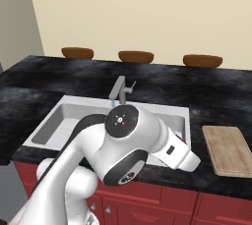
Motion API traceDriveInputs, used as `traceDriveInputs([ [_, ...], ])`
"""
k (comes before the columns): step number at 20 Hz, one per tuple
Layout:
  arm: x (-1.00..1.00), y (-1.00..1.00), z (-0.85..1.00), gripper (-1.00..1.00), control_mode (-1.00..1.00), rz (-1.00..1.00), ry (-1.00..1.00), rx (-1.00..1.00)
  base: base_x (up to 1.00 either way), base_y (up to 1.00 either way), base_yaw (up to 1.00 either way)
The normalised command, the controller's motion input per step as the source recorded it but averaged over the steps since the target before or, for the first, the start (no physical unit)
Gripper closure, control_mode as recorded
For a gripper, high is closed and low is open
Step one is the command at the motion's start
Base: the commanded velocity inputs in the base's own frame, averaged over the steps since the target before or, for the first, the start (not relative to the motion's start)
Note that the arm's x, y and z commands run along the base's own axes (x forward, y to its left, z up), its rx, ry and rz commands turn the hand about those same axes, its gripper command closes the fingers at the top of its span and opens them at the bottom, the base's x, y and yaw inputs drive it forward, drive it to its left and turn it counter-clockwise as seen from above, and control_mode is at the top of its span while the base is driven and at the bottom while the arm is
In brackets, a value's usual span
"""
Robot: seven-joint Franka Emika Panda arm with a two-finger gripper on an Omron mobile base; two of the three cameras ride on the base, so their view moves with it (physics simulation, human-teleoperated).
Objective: Pick the mango from the sink and place it on the cutting board to airdry. Then turn off the sink faucet.
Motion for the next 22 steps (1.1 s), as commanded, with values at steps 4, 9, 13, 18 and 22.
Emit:
traceDriveInputs([
  [4, 0.27, -0.25, -0.28, 1.00, -1.00, 0.00, 0.00, 0.00, 0.00, 0.00, 0.00],
  [9, 0.28, -0.21, -0.10, 1.00, -1.00, 0.00, 0.00, 0.00, 0.00, 0.00, 0.00],
  [13, 0.25, -0.28, -0.11, 1.00, -1.00, 0.00, 0.00, 0.00, 0.00, 0.00, 0.00],
  [18, 0.27, -0.35, -0.19, 1.00, -1.00, 0.00, 0.00, 0.00, 0.00, 0.00, 0.00],
  [22, 0.27, -0.30, -0.26, 1.00, -1.00, 0.00, 0.00, 0.00, 0.00, 0.00, 0.00],
])
